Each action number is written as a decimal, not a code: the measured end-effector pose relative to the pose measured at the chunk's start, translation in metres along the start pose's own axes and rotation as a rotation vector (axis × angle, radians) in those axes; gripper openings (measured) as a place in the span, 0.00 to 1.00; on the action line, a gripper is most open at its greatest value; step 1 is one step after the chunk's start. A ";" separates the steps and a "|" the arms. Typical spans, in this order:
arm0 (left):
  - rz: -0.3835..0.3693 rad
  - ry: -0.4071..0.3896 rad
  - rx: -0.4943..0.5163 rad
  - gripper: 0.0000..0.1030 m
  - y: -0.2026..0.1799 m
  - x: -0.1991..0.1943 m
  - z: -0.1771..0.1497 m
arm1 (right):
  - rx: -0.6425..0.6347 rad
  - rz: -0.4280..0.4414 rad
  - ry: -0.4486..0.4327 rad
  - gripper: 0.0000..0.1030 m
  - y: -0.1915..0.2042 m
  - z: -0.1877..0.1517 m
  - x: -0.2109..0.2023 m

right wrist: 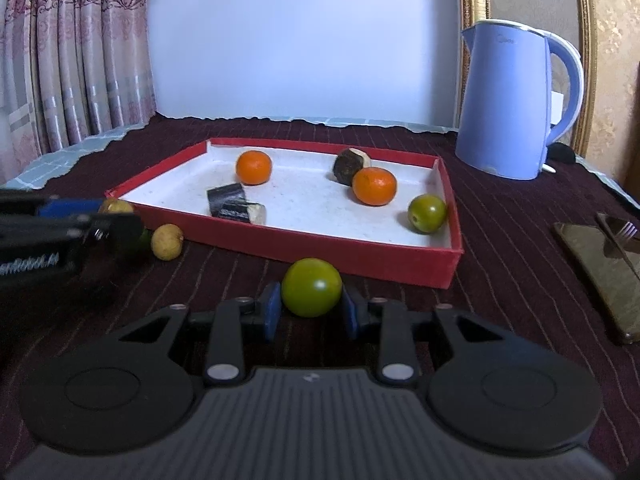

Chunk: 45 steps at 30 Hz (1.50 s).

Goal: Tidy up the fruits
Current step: 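Carry both held fruits over the tray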

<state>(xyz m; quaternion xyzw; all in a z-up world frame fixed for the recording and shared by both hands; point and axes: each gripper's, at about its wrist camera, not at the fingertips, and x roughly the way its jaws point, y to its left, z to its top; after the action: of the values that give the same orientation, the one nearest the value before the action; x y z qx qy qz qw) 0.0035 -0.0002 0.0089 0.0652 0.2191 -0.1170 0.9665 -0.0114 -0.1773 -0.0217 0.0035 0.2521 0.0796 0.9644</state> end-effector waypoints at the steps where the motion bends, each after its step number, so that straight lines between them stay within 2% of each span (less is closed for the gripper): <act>1: 0.014 0.004 0.001 0.28 -0.001 0.002 0.003 | 0.000 0.004 -0.003 0.29 0.001 0.001 0.000; 5: 0.070 0.037 -0.009 0.28 0.000 0.015 0.014 | -0.004 -0.002 -0.025 0.29 0.008 0.008 -0.003; 12: 0.153 0.038 -0.032 0.28 0.011 0.036 0.039 | 0.025 -0.038 -0.107 0.29 0.012 0.037 -0.009; 19: 0.165 0.018 -0.030 0.29 0.012 0.046 0.045 | 0.048 -0.052 -0.120 0.29 0.008 0.058 0.000; 23: 0.147 0.038 -0.040 0.28 0.009 0.051 0.046 | 0.052 -0.061 -0.113 0.29 0.006 0.064 0.007; 33: 0.143 0.069 -0.058 0.29 0.007 0.063 0.049 | 0.054 -0.077 -0.093 0.29 0.001 0.066 0.017; 45: 0.165 0.081 -0.034 0.29 -0.001 0.075 0.055 | 0.048 -0.092 -0.087 0.29 -0.005 0.072 0.026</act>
<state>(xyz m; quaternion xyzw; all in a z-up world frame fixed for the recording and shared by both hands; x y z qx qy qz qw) 0.0917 -0.0254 0.0247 0.0715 0.2538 -0.0303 0.9641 0.0464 -0.1755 0.0287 0.0184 0.2117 0.0287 0.9767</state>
